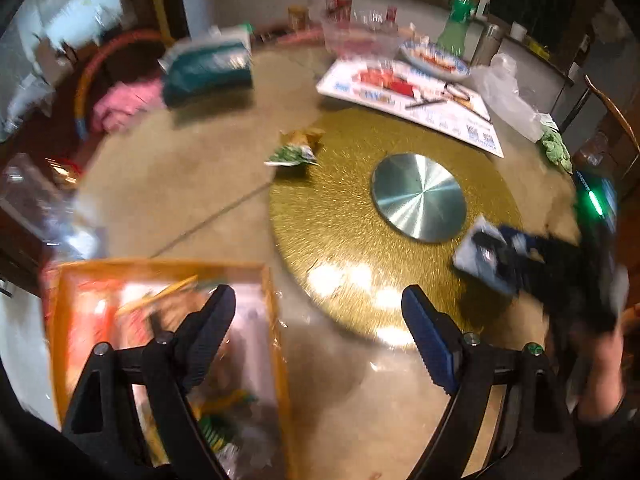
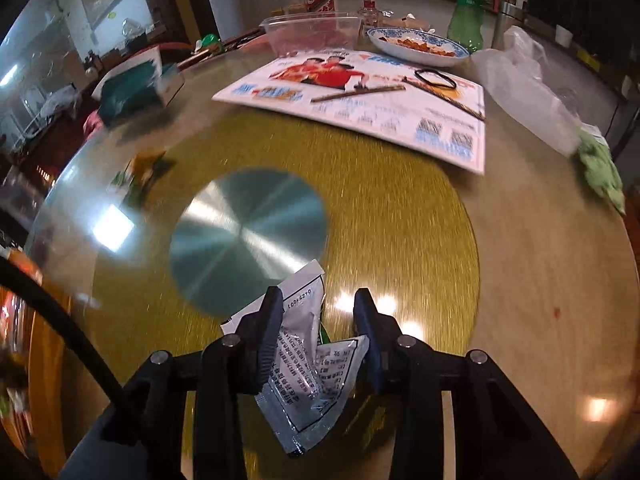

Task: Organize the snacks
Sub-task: 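Grasp the small green pea snack pack with left tool while right lifts the paper packet, then carry the pea pack and paper packet into the gold tray, open both tools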

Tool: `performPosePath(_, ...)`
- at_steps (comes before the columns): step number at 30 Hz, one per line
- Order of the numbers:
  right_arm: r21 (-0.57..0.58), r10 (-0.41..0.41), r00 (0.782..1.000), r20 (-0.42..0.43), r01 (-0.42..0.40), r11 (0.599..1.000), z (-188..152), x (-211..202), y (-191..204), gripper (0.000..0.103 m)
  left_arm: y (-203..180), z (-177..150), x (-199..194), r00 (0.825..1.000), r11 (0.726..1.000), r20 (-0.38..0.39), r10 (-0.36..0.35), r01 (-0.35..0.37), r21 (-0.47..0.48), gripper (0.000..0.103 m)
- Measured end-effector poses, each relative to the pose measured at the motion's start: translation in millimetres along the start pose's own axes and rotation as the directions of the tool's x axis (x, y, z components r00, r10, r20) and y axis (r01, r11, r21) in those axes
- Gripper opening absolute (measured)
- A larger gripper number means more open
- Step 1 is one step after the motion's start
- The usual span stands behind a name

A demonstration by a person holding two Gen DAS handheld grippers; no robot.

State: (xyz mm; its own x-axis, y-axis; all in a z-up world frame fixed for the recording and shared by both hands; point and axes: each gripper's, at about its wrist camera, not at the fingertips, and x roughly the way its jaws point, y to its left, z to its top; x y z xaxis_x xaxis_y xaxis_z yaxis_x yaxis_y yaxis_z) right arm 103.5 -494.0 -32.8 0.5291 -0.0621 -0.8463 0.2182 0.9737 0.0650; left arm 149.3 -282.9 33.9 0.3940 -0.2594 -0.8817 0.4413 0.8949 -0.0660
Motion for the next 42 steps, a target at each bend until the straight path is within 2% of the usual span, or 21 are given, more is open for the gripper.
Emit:
performPosePath(3,-0.037,-0.037,0.999,0.012,0.037,0.999,-13.3,-7.0,6.8,0.041,0.4,24.6,23.1,0.999,0.999,-0.008,0.043,-0.043,0.001,0.085)
performPosePath(7,-0.037,-0.001,1.0,0.005,0.001,0.999,-21.8,-10.5,6.2,0.046,-6.5,54.2,47.0,0.997,0.996,-0.005,0.079,-0.079,0.035,0.085)
performPosePath(10,-0.039,-0.014,1.0,0.007,0.014,0.999,-27.5,-13.2,5.3,0.048,-5.1,73.7,65.6,0.994,0.993,-0.019,0.112,-0.111,0.036,0.085)
performPosePath(15,-0.05,-0.015,1.0,0.01,0.016,0.999,-35.2,-16.9,2.7,0.048,0.2,91.8,88.0,0.993,0.994,-0.048,0.111,-0.11,0.019,0.085)
performPosePath(19,-0.058,-0.02,1.0,0.008,0.02,0.998,-38.4,-17.1,1.4,0.048,10.2,102.9,101.6,0.997,0.998,-0.064,0.053,-0.056,-0.043,0.085)
performPosePath(24,-0.061,-0.023,1.0,0.011,0.024,0.998,-39.5,-17.5,1.0,0.048,10.3,111.5,115.6,0.995,0.996,-0.074,0.073,-0.077,-0.049,0.085)
performPosePath(26,-0.061,-0.02,1.0,0.012,0.021,0.998,-40.3,-18.1,0.8,0.048,11.0,112.9,120.7,0.993,0.995,-0.078,0.085,-0.089,-0.051,0.074)
performPosePath(27,-0.061,-0.02,1.0,0.011,0.02,0.998,-40.4,-18.2,0.4,0.048,12.3,113.1,123.6,0.992,0.994,-0.086,0.087,-0.092,-0.055,0.065)
performPosePath(30,-0.061,-0.014,1.0,0.01,0.014,0.998,-41.0,-19.2,-0.4,0.048,15.9,114.4,124.0,0.992,0.992,-0.071,0.103,-0.108,-0.069,0.062)
performPosePath(32,-0.062,-0.011,1.0,0.009,0.011,0.998,-41.7,-19.9,-1.0,0.048,18.7,114.8,122.3,0.993,0.992,-0.067,0.095,-0.1,-0.08,0.054)
performPosePath(39,-0.058,-0.006,1.0,0.018,0.007,0.998,-44.8,-21.8,-0.8,0.048,24.8,123.2,122.7,0.99,0.989,-0.123,0.07,-0.085,-0.117,0.055)
performPosePath(42,-0.047,0.0,1.0,0.015,0.001,0.999,-46.6,-23.3,-1.7,0.048,24.3,128.6,120.6,0.991,0.987,-0.099,0.087,-0.099,-0.128,0.055)
